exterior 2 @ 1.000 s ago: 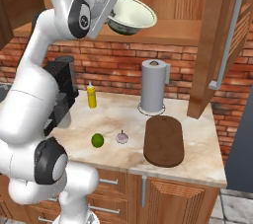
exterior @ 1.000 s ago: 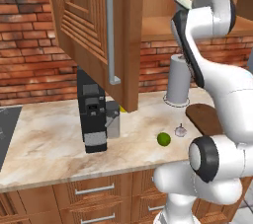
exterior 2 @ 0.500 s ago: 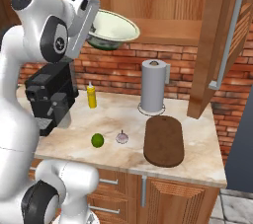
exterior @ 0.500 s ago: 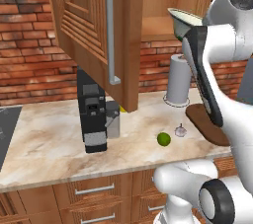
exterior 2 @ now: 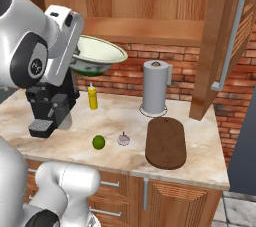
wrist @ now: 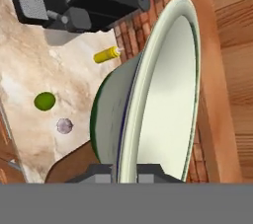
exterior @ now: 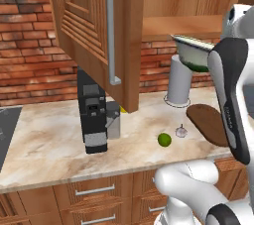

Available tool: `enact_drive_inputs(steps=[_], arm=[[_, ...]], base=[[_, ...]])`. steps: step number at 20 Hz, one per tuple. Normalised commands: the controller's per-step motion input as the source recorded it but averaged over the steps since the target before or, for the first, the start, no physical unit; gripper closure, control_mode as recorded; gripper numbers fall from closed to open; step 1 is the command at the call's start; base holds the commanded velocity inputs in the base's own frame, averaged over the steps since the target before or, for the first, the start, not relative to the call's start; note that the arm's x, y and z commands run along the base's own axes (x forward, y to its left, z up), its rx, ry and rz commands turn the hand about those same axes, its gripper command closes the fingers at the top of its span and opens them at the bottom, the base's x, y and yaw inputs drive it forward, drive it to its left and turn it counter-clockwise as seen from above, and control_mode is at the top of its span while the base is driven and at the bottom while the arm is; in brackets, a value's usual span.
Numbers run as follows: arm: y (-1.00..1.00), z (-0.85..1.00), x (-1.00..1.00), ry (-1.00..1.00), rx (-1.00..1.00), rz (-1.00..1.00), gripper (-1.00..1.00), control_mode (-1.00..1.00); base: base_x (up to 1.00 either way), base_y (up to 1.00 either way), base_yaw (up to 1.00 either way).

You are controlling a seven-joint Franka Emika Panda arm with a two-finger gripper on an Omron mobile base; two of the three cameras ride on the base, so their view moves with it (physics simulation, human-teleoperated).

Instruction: Open the cabinet. Place the bowl and condiment on the counter. Then place the lime and garlic on the cutting board.

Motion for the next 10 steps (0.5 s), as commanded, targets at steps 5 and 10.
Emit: enact_drive_inputs(steps=[5, 10], arm=[[0.00, -0.96, 0.15, 0.19, -0.03, 0.23, 1.00, -1.00], [0.00, -0.92, 0.81, 0.01, -0.07, 0.29, 1.00, -1.00]], base=[[0.00, 0.00, 0.00], [0.00, 0.00, 0.00]])
